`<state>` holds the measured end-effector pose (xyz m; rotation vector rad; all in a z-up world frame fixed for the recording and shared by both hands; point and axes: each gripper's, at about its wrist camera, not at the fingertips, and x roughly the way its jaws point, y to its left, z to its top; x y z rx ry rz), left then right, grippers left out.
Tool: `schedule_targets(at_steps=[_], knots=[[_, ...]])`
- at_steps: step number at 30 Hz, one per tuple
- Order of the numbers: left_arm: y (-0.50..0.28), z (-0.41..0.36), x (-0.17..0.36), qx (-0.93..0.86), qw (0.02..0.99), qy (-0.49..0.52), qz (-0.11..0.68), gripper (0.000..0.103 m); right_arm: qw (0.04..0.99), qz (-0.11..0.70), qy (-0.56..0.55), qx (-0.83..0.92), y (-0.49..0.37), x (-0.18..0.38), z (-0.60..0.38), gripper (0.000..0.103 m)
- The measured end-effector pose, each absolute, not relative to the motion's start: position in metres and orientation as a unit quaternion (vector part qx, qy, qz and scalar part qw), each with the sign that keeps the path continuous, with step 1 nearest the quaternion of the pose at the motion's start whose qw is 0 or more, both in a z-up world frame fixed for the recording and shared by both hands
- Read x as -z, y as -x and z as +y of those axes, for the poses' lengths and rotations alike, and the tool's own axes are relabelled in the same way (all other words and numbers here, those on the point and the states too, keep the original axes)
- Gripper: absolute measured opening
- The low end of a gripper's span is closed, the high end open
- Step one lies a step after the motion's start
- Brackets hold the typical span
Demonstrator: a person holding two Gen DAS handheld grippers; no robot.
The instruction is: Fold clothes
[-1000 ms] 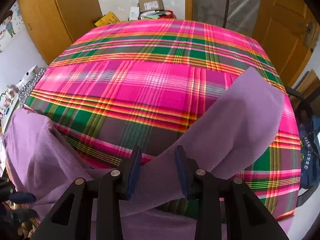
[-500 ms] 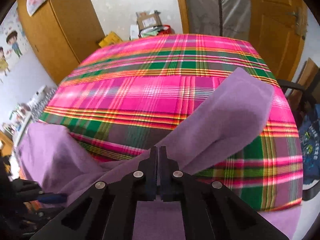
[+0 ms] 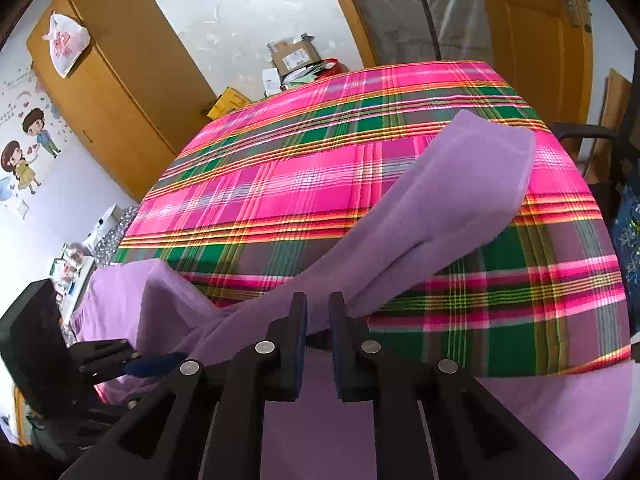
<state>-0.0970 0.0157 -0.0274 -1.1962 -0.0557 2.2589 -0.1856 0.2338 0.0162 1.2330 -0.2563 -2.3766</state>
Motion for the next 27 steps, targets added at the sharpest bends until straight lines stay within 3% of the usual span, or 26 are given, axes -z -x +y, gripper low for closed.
schedule_targets(at_steps=[3,13,17,27], knots=[[0.094,0.017,0.023,-0.848,0.300,0.437,-0.031,0.005,0.226,-0.096,-0.441,0.863,0.184,-0.019,0.237,0.014],[0.071,0.028,0.024,-0.836,0.346,0.427,-0.014,0.005,0.223,-0.090,-0.425,0.872,0.175,-0.035,0.244,0.017],[0.064,0.031,0.026,-0.829,0.361,0.427,-0.012,0.005,0.217,-0.067,-0.428,0.874,0.177,-0.035,0.237,0.037],[0.065,0.025,0.034,-0.822,0.367,0.434,-0.035,0.005,0.179,-0.001,-0.477,0.860,0.212,-0.014,0.190,0.037]])
